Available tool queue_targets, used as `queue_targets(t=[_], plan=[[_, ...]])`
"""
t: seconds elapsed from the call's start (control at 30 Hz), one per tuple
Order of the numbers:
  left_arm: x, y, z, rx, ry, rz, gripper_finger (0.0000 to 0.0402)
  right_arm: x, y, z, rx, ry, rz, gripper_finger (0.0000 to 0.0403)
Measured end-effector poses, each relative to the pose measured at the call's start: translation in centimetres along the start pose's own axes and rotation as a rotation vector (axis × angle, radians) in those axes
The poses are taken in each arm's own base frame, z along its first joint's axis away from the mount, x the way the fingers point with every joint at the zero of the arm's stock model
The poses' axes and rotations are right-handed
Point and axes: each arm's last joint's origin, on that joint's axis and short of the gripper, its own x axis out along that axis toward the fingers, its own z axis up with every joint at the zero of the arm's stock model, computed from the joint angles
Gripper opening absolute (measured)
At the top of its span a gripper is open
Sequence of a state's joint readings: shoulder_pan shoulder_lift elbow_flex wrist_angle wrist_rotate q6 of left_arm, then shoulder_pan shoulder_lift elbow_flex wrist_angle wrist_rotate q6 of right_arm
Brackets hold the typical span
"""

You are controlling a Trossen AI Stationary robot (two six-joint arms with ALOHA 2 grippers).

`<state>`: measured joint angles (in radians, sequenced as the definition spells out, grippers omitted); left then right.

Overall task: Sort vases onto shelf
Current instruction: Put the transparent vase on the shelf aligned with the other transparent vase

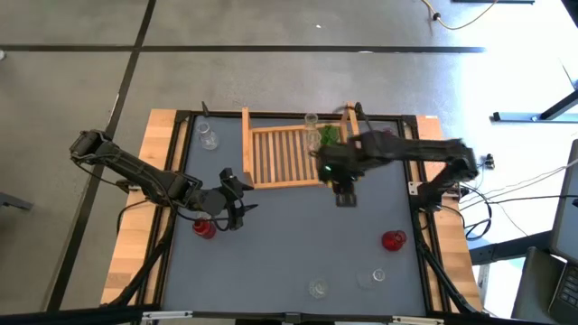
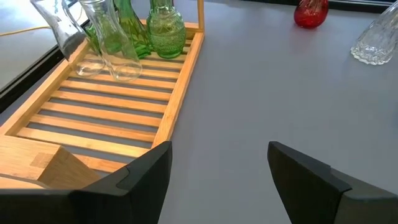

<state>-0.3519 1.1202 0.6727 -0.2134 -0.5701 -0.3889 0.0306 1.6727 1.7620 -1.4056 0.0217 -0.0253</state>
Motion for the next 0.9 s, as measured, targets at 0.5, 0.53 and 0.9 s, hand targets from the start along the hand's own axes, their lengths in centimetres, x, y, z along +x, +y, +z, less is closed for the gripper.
queue_targets(t=[0.5, 0.53, 0.9], plan=[[-0.3, -0.7, 0.1, -0.045, -0.029, -0.043, 0.0259, -1.4, 7.5, -9.7, 0.269, -0.05, 0.054, 0.0167], [-0.3, -1.0, 0.0, -0.052, -0.026, -0.053, 0.0259, -1.5, 8.1, -9.9, 0.276, -0.059, 0.046, 0.0167], [1.8, -6.0, -1.7, -0.046, -0.099, -0.156, 0.0259, -1.7, 15.3, -11.3, 0.254, -0.274, 0.021, 0.0167]])
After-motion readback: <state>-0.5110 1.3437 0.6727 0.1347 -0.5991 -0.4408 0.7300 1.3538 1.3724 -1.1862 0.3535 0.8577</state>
